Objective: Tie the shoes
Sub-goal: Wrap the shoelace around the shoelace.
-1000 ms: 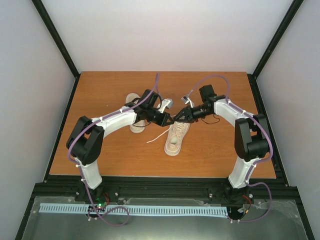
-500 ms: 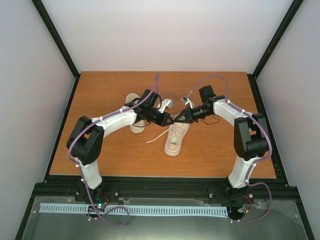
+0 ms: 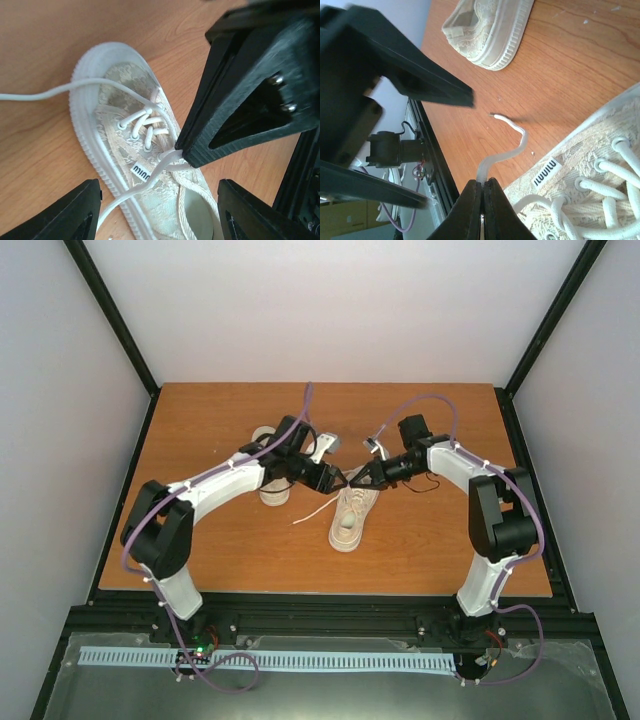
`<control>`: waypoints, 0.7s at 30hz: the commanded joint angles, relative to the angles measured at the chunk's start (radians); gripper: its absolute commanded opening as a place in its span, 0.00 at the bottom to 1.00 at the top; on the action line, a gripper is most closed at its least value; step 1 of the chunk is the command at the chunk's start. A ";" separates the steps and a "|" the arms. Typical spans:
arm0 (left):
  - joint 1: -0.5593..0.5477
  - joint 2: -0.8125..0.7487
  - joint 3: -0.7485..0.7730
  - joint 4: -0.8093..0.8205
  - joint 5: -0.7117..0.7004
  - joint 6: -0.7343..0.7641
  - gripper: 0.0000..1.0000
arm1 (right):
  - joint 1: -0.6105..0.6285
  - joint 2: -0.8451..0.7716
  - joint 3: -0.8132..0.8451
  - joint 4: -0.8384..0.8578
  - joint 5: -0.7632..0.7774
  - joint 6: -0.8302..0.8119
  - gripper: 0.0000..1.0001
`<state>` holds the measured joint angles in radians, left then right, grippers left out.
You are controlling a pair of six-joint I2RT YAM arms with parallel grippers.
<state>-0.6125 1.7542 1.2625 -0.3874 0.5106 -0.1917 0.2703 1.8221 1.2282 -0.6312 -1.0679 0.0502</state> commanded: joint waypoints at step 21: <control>0.080 0.429 0.551 -0.391 -0.107 0.359 0.61 | 0.005 -0.132 -0.097 0.032 0.024 0.012 0.03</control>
<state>-0.5156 2.1471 1.7203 -0.6952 0.4053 0.0555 0.2703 1.7191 1.1522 -0.6262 -1.0439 0.0536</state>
